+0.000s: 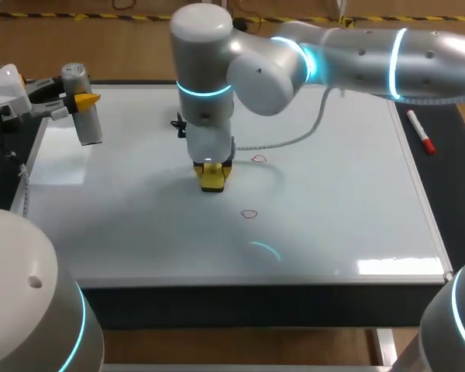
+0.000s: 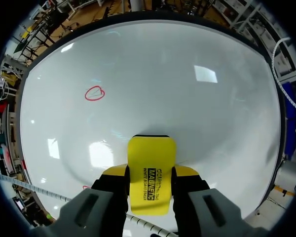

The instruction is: Pick up the inspection probe, press it on each red-marked spot on the whiteboard one by one, put down the probe, pick up the eraser, and wipe off all the red marks.

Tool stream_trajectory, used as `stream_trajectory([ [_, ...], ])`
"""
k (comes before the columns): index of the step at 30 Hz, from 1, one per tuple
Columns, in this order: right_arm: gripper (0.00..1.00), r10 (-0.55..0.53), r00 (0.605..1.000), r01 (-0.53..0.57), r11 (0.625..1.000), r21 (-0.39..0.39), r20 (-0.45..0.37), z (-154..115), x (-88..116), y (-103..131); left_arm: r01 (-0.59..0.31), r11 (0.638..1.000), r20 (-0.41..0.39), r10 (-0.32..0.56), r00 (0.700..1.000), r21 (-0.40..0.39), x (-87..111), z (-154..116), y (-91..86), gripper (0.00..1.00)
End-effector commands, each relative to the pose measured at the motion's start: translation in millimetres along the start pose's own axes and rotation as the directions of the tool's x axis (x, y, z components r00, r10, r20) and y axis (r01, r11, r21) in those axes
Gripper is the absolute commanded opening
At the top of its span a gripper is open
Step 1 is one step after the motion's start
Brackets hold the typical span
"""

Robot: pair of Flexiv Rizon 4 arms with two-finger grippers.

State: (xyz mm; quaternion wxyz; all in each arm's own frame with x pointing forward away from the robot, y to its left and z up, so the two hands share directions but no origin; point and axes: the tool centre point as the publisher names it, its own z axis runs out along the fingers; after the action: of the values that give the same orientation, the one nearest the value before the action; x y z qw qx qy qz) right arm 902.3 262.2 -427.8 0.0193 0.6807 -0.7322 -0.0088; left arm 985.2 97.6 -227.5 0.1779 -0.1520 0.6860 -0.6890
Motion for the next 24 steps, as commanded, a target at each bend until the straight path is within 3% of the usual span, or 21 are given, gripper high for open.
stream_trajectory([
  [1,0.00,0.000,1.000,0.000,1.000,0.007,0.005,-2.9,11.3,-1.1,-0.001,1.000,0.001,0.001,1.000,0.000,0.3,-0.1,-0.7,0.00],
  [7,0.00,-0.008,1.000,0.009,0.999,-0.036,0.012,-19.0,15.8,-5.9,-0.001,1.000,0.001,0.001,1.000,0.000,0.3,-0.1,-0.7,0.00],
  [13,0.00,0.009,0.999,-0.009,1.000,-0.012,0.031,-36.4,36.0,-21.6,-0.001,1.000,0.001,0.001,1.000,0.000,0.3,-0.1,-0.7,0.00],
  [24,0.00,0.145,0.989,-0.144,0.988,0.051,0.003,-49.4,114.2,-73.9,-0.001,1.000,0.001,0.001,1.000,0.000,0.3,-0.1,-0.7,0.00],
])
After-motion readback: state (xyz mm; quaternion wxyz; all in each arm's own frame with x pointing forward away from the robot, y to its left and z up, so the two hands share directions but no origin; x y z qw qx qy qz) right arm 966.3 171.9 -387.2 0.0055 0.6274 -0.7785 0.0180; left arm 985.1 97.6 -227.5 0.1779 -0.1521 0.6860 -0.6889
